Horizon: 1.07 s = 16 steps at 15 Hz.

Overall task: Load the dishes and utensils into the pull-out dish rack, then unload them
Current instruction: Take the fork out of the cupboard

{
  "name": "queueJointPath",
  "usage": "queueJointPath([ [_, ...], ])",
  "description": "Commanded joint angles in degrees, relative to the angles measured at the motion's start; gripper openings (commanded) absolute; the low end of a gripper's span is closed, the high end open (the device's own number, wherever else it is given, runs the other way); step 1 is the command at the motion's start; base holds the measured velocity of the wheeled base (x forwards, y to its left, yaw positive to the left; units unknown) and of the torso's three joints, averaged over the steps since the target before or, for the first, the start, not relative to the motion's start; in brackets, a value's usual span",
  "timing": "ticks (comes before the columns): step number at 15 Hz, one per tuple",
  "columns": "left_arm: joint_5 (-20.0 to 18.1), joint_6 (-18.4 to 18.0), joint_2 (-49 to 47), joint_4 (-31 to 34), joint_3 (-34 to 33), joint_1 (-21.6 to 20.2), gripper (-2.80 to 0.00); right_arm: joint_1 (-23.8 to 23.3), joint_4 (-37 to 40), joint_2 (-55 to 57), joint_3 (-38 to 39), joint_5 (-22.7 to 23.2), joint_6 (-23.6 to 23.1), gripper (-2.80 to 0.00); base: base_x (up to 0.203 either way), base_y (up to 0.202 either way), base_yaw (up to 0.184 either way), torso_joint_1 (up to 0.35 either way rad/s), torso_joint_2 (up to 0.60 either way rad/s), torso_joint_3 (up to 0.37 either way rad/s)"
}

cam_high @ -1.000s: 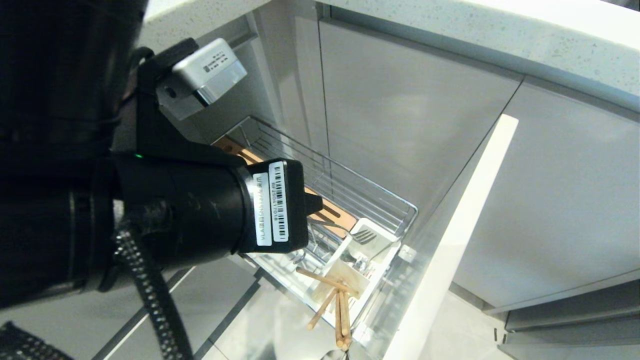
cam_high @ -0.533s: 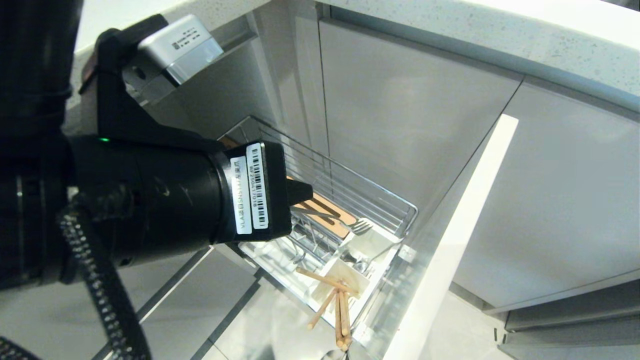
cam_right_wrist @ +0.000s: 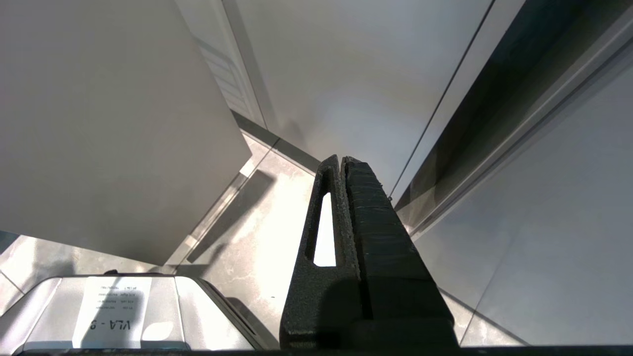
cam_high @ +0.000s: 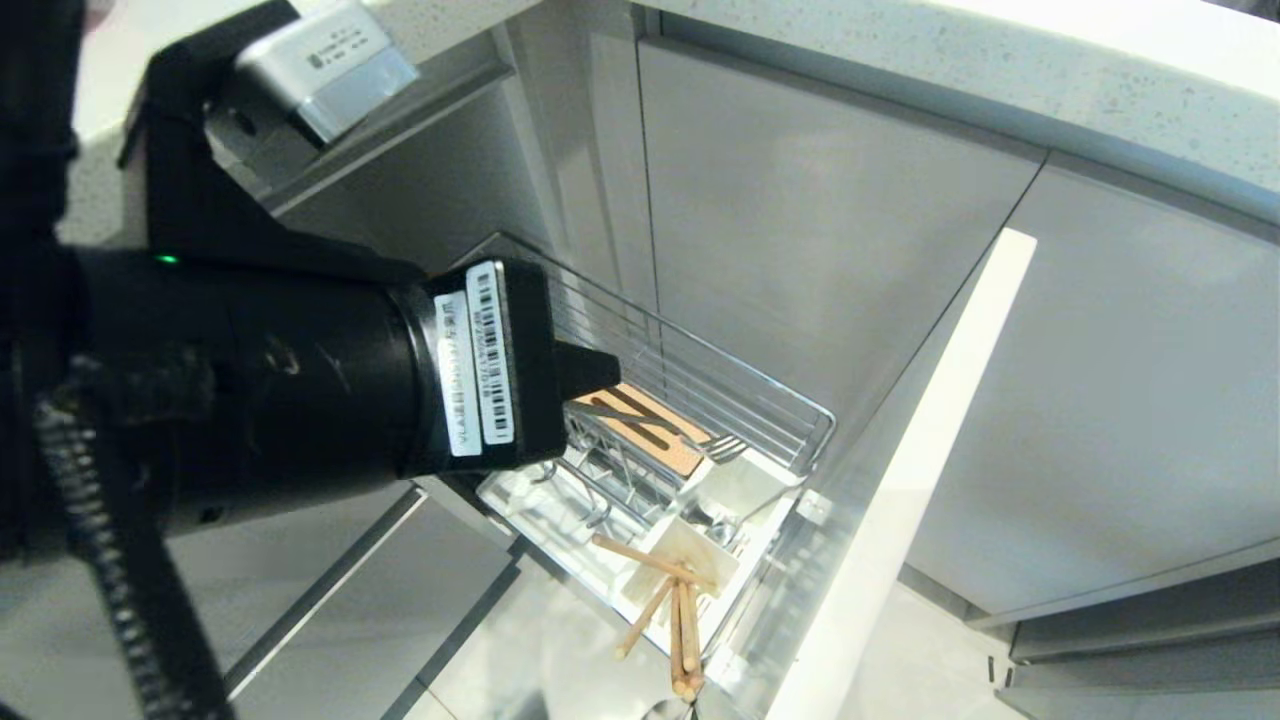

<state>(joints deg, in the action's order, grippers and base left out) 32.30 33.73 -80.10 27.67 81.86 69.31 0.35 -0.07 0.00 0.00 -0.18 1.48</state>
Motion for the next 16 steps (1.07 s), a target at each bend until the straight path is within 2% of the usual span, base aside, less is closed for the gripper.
queueJointPath([
  [1, 0.5, 0.1, 1.6, 0.2, 0.7, 0.5, -2.80, 0.0, 0.0, 0.0, 0.1, 0.0, 0.0, -2.80, 0.000, 0.000, 0.000, 0.000, 0.00, 0.000],
  [7, 2.4, -0.8, 2.8, 0.6, 6.5, -0.9, -2.80, 0.0, 0.0, 0.0, 0.1, 0.0, 0.0, -2.80, 0.000, 0.000, 0.000, 0.000, 0.00, 0.000],
  [11, 2.8, -6.7, 2.6, 2.1, 13.3, -1.1, -2.80, 0.0, 0.0, 0.0, 0.1, 0.0, 0.0, -2.80, 0.000, 0.000, 0.000, 0.000, 0.00, 0.000],
  [16, 3.6, -7.7, 2.9, 3.7, 17.8, -1.1, -2.80, 0.0, 0.0, 0.0, 0.1, 0.0, 0.0, -2.80, 0.000, 0.000, 0.000, 0.000, 0.00, 0.000],
])
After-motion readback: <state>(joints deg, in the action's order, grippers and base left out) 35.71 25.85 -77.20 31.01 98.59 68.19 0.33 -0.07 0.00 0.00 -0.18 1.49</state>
